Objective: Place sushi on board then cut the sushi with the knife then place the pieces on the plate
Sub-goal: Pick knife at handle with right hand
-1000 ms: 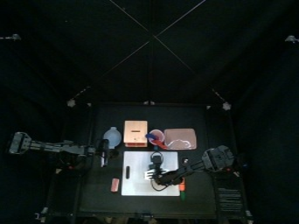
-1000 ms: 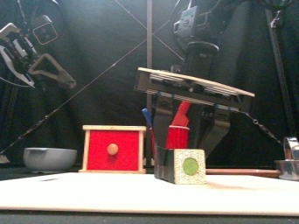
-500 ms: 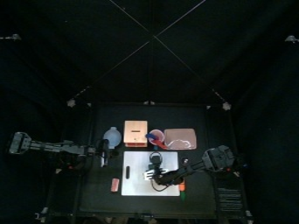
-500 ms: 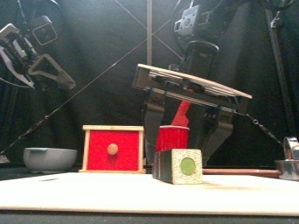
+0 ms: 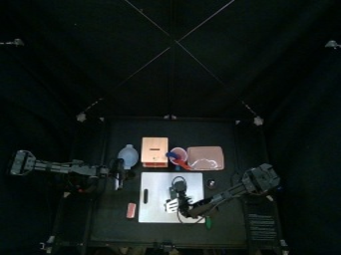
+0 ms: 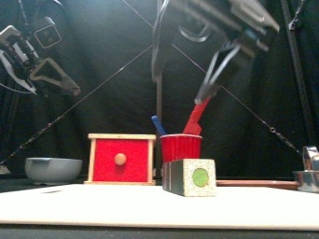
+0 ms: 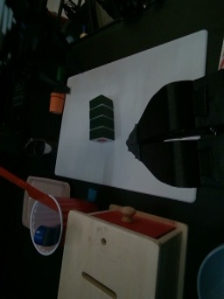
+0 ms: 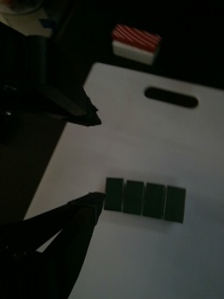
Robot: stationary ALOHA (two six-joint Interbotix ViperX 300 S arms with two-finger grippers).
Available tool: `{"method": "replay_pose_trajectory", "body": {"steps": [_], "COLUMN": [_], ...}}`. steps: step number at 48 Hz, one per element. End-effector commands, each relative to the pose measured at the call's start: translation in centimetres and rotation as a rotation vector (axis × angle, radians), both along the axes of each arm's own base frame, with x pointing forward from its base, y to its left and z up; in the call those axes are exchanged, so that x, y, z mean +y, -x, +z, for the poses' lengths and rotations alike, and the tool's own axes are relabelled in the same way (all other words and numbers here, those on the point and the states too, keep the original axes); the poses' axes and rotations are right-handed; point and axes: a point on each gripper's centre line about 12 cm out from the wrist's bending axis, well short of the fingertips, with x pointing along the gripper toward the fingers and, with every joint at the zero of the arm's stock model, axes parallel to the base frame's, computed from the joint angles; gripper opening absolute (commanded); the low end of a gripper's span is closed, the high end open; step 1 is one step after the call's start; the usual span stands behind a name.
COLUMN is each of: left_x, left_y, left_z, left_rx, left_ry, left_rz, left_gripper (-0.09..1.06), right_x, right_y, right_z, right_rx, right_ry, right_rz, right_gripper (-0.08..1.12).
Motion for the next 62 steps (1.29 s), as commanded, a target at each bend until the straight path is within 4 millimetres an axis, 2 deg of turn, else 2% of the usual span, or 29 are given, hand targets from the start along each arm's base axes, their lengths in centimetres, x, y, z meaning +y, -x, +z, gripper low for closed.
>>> {"method": "replay_pose_trajectory", "body": {"steps": [1,7,14,21,29,37,47,52,62], "left_x": [0.0,0.0,0.0,0.0,0.0,0.1,0.7,1.1,1.7], "left_y": [-0.3,-0.3,-0.1,0.1,0.1,0.1,0.1,0.2,0.3], "left_z": [0.4,0.4,0.2,-0.2,-0.2,-0.2,-0.3,-0.4,-0.8], "left_rx": [-0.012,-0.014,-0.006,0.005,0.005,0.005,0.016,0.026,0.053], "left_ry": [0.000,0.001,0.004,0.005,0.001,-0.014,-0.070,-0.093,-0.102], "left_rz": [-0.001,0.000,0.001,0.002,0.000,0.001,-0.002,0.007,0.025], "left_gripper": [-0.02,-0.02,-0.02,-0.02,-0.02,-0.02,-0.02,-0.02,-0.02], "right_x": [-0.3,-1.0,-4.9,-9.0,-12.2,-13.2,-14.3,-14.8,-16.8], "right_y": [0.6,1.3,2.1,2.5,1.2,-0.3,-2.4,-3.5,-3.6], "right_z": [5.0,8.0,11.5,13.2,14.2,13.6,11.3,10.1,7.2], "right_rx": [-0.073,-0.064,0.028,0.171,0.285,0.462,0.729,0.784,0.889], "right_ry": [0.020,0.093,0.255,0.358,0.417,0.464,0.454,0.421,0.389], "right_rz": [0.094,0.211,0.302,0.372,0.484,0.642,0.771,0.813,0.830], "right_gripper": [0.93,0.92,0.92,0.92,0.92,0.90,0.90,0.89,0.89]}}
